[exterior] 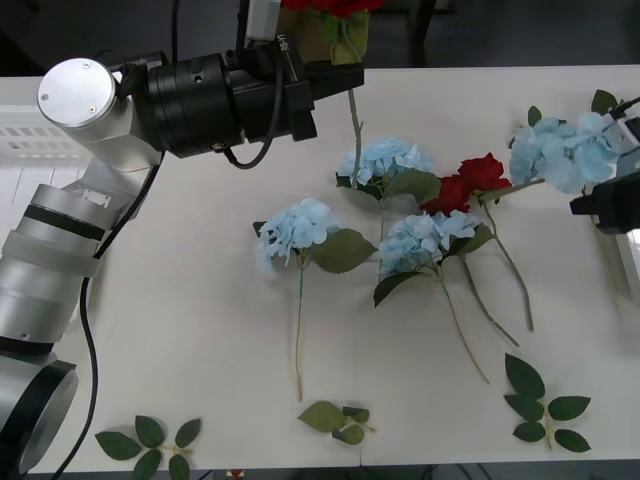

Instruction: Place the red flowers into the right box and the blue flowers into the left box. If a person shows an open palm, hand one flower to the person first, then continue sorting.

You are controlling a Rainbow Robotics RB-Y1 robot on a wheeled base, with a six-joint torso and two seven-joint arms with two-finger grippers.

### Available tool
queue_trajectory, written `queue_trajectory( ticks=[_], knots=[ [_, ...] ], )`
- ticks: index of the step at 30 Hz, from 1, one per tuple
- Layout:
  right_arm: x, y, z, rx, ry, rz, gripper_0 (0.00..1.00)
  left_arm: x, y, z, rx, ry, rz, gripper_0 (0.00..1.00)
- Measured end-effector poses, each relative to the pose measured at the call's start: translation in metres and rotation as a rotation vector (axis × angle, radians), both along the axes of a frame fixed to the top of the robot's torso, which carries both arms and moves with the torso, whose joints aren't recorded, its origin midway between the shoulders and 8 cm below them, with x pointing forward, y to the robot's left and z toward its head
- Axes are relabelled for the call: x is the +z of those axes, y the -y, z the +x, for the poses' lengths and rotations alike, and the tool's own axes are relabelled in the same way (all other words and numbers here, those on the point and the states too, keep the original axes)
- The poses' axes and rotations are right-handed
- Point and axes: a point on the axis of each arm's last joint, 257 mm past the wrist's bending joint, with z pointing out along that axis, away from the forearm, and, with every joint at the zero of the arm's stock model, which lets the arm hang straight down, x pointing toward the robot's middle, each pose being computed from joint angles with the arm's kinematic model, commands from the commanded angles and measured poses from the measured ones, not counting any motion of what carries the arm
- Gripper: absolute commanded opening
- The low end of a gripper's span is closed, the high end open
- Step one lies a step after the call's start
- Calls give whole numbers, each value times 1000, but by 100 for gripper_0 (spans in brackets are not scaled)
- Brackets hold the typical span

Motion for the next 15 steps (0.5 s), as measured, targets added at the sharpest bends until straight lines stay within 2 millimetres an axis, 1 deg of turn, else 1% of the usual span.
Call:
queue_trajectory(
  ticks=[1,3,6,9,10,11,12,13,14,15],
  knots=[
    [-13,7,-1,-17,-11,-26,0,-2,4,0,0,-5,-2,0],
    [-35,11,0,-50,-20,-40,0,-5,12,-1,1,-17,-8,0],
    [-64,8,10,-106,-8,-31,0,-9,21,-2,1,-32,-13,0],
    [-86,2,23,-156,26,-24,0,-10,26,-2,4,-45,-23,0],
    [-91,-1,25,-165,33,-24,6,-10,27,-2,4,-47,-25,0],
    [-95,-4,27,-171,39,-25,22,-11,28,-3,4,-49,-25,0],
    [-98,-7,29,-174,43,-25,41,-11,29,-3,3,-50,-25,0],
    [-99,-9,30,-175,47,-24,52,-11,29,-3,3,-50,-26,0],
    [-100,-10,31,-177,52,-20,58,-11,29,-3,3,-50,-26,0],
    [-100,-12,31,-177,54,-18,61,-11,29,-3,3,-50,-26,0]
  ],
)
